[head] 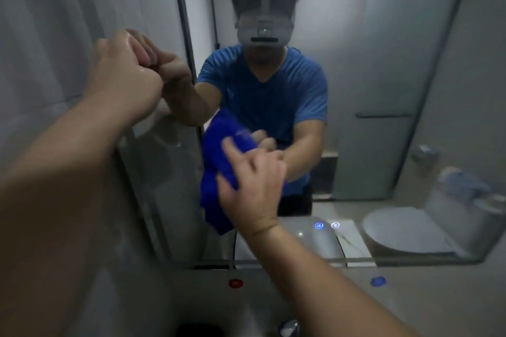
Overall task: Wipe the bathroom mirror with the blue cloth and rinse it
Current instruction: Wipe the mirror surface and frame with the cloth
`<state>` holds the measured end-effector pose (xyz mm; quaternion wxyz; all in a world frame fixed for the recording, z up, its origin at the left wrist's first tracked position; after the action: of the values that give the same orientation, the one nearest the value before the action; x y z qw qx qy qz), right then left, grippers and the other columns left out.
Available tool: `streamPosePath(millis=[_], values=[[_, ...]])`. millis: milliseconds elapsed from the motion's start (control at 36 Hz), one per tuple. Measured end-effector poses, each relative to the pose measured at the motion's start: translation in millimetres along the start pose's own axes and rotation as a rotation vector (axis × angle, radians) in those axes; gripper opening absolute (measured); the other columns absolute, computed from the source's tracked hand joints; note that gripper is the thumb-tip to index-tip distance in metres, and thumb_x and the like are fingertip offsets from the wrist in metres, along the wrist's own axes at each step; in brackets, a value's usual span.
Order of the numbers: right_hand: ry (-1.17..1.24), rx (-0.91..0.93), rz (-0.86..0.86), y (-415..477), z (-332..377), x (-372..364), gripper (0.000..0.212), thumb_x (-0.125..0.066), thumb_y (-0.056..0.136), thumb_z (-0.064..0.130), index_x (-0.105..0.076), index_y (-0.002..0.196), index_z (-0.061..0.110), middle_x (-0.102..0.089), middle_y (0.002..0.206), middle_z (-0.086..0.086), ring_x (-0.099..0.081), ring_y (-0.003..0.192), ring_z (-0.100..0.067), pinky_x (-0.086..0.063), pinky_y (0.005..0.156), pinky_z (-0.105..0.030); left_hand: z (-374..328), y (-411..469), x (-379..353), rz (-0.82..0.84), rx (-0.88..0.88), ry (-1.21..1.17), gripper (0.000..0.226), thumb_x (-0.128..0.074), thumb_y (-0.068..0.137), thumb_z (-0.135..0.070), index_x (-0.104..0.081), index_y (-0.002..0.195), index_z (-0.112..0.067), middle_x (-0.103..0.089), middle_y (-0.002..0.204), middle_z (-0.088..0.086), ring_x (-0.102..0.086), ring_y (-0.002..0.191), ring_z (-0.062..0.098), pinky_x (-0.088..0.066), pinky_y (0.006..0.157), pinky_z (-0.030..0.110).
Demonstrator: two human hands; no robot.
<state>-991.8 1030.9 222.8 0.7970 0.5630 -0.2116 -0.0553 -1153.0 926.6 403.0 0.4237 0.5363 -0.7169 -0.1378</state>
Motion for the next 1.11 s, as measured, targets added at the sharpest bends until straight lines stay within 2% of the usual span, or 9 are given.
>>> streamPosePath(millis=[111, 222, 417, 583, 639, 833, 944, 1028, 1111], values=[[0.125, 0.077, 0.199, -65.7, 7.4, -35.8, 0.049, -0.076, 0.089, 0.034, -0.067, 0.137, 0.027, -0.059, 0.096, 0.001, -0.054, 0.086, -0.022, -0.044, 0.082, -0.046, 0.6, -5.5, -7.6, 0.012, 0.030, -0.026, 0.025, -0.056, 0.088, 0.005, -0.045, 0.094, -0.017, -0.048, 0.115, 0.011, -0.050, 0.100, 0.026, -0.032, 0.058, 0.027], [0.099, 0.021, 0.320, -122.5, -21.0, -41.8, 0.048, -0.073, 0.089, 0.035, -0.064, 0.135, 0.033, -0.062, 0.101, 0.006, -0.056, 0.088, -0.021, -0.050, 0.082, -0.044, -6.1, -26.7, -27.8, 0.043, 0.034, -0.058, 0.016, -0.055, 0.084, -0.010, -0.057, 0.100, -0.013, -0.059, 0.117, 0.015, -0.055, 0.096, 0.028, -0.039, 0.071, 0.038], [-0.048, -0.304, 0.406, -191.2, -133.8, 13.7, 0.059, -0.075, 0.071, 0.028, -0.056, 0.126, 0.037, -0.061, 0.095, 0.004, -0.062, 0.079, -0.026, -0.053, 0.071, -0.041, -27.7, -81.3, -84.2, 0.108, 0.004, -0.071, 0.018, -0.065, 0.086, -0.027, -0.050, 0.097, -0.024, -0.052, 0.110, 0.005, -0.061, 0.097, 0.029, -0.057, 0.086, 0.051], [0.002, -0.886, -0.014, -225.5, -236.3, 100.6, 0.048, -0.067, 0.088, 0.017, -0.051, 0.132, 0.030, -0.066, 0.125, -0.013, -0.066, 0.111, -0.038, -0.055, 0.101, -0.053, -38.5, -97.7, -106.1, 0.113, 0.002, 0.028, 0.029, -0.070, 0.089, -0.034, -0.045, 0.100, -0.024, -0.044, 0.113, 0.001, -0.056, 0.112, 0.030, -0.052, 0.097, 0.048], [-0.004, -1.005, -0.083, -230.2, -256.4, 117.3, 0.050, -0.073, 0.090, 0.016, -0.050, 0.131, 0.031, -0.065, 0.126, -0.012, -0.064, 0.114, -0.039, -0.054, 0.101, -0.058, -39.4, -96.4, -108.1, 0.118, 0.012, 0.068, 0.034, -0.071, 0.088, -0.039, -0.046, 0.105, -0.023, -0.048, 0.119, 0.005, -0.057, 0.114, 0.032, -0.052, 0.098, 0.049], [0.105, -0.901, 0.095, -221.0, -217.6, 84.8, 0.047, -0.083, 0.089, 0.020, -0.061, 0.129, 0.028, -0.066, 0.121, 0.006, -0.064, 0.108, -0.019, -0.048, 0.094, -0.033, -40.1, -95.0, -110.6, 0.146, 0.016, 0.149, 0.047, -0.073, 0.087, -0.043, -0.048, 0.119, -0.018, -0.049, 0.129, 0.011, -0.054, 0.121, 0.034, -0.049, 0.101, 0.049], [0.175, -0.815, 0.266, -201.8, -181.6, 54.3, 0.033, -0.075, 0.096, 0.033, -0.055, 0.119, 0.046, -0.064, 0.104, 0.025, -0.063, 0.094, 0.006, -0.048, 0.079, -0.019, -38.8, -93.8, -111.0, 0.187, 0.004, 0.174, 0.049, -0.073, 0.087, -0.047, -0.047, 0.119, -0.019, -0.047, 0.129, 0.011, -0.053, 0.122, 0.033, -0.048, 0.101, 0.047], [0.171, -0.781, 0.278, -184.8, -161.0, 44.2, 0.023, -0.062, 0.100, 0.046, -0.049, 0.119, 0.046, -0.066, 0.097, 0.018, -0.065, 0.084, -0.003, -0.053, 0.072, -0.029, -40.4, -94.8, -109.8, 0.201, -0.003, 0.182, 0.048, -0.074, 0.088, -0.049, -0.046, 0.116, -0.021, -0.047, 0.128, 0.009, -0.054, 0.119, 0.032, -0.048, 0.097, 0.046], [0.162, -0.810, 0.303, -171.5, -153.0, 45.8, 0.017, -0.057, 0.105, 0.045, -0.043, 0.114, 0.047, -0.063, 0.087, 0.018, -0.060, 0.073, 0.000, -0.045, 0.065, -0.023, -40.4, -95.5, -109.1, 0.199, -0.007, 0.170, 0.046, -0.074, 0.087, -0.046, -0.045, 0.113, -0.022, -0.047, 0.127, 0.009, -0.053, 0.120, 0.032, -0.047, 0.096, 0.044]])
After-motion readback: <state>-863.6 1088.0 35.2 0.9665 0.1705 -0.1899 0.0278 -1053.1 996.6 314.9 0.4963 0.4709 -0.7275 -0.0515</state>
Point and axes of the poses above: each hand's wrist, its own y-axis towards the middle knuckle, its own x-axis out of the back of the hand, z = x × y, the point moved 8 cm from there along y, towards the middle knuckle
